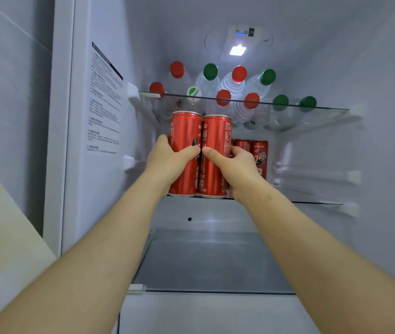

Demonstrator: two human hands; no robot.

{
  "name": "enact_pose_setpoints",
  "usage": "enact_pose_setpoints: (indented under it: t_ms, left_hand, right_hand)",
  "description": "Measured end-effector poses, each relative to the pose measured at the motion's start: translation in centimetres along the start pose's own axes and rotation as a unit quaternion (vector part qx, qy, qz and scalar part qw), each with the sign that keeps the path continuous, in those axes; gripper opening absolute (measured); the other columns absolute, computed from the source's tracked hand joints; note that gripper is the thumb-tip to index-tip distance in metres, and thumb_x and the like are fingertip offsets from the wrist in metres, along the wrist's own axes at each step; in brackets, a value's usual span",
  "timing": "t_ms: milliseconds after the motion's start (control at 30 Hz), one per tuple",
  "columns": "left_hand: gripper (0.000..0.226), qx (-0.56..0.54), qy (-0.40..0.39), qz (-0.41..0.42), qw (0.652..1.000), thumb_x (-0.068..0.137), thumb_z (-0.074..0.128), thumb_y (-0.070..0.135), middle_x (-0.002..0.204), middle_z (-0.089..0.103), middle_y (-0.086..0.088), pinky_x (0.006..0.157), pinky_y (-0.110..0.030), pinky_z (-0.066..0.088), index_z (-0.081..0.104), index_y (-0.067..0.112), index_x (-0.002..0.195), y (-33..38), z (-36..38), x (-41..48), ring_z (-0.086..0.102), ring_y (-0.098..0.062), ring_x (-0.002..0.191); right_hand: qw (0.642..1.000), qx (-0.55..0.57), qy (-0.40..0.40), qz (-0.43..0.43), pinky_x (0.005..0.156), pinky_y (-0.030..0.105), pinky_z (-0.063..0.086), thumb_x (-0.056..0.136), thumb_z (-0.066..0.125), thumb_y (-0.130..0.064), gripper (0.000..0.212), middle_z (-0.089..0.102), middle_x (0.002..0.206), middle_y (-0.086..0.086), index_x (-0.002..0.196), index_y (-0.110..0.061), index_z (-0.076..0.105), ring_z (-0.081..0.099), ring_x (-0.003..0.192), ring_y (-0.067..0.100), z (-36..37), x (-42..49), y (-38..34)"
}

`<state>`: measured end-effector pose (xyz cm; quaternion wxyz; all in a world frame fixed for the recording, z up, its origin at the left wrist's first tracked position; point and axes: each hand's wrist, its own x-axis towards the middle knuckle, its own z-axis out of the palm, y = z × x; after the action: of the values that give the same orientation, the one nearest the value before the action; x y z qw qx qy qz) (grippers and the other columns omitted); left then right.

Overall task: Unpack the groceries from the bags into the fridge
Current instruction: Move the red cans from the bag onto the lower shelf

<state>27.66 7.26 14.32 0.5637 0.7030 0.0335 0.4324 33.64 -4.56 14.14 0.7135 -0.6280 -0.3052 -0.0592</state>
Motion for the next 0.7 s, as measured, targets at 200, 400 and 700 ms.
enact_pose_setpoints:
  t_ms: [200,400,700]
  left_hand:
    - [0.076,0.19,-0.014,0.116,0.975,0.074,0.076,0.028,0.123,0.037,0.006,0.091,-0.033,0.045,0.033,0.017,0.135,-0.1,-1.3,-0.3,0.046,-0.013,0.109]
    - [0.075,0.222,-0.008,0.083,0.971,0.07,0.078,0.024,0.126,0.049,-0.004,0.089,-0.04,0.05,0.035,0.016,0.13,-0.3,-1.3,0.5,0.055,-0.021,0.108]
    - [0.068,0.304,0.026,0.024,0.952,0.073,0.076,0.024,0.122,0.052,-0.009,0.076,-0.033,0.043,0.037,0.01,0.127,-1.0,-0.5,3.2,0.055,-0.027,0.105]
  right_hand:
    - [0.993,-0.094,-0.071,-0.008,0.066,0.022,0.049,0.075,0.077,-0.016,0.058,0.062,0.11,-0.002,0.126,-0.018,0.049,0.061,0.094,0.014,-1.5,-0.2,-0.7]
    - [0.987,-0.139,-0.076,-0.011,0.07,0.022,0.048,0.075,0.077,-0.018,0.06,0.062,0.114,0.0,0.128,-0.015,0.049,0.06,0.096,0.015,-1.3,0.6,-0.5]
    - [0.979,-0.19,-0.07,0.02,0.089,0.035,0.048,0.072,0.079,-0.021,0.067,0.058,0.124,0.004,0.13,-0.014,0.046,0.058,0.11,0.021,0.6,4.3,0.7]
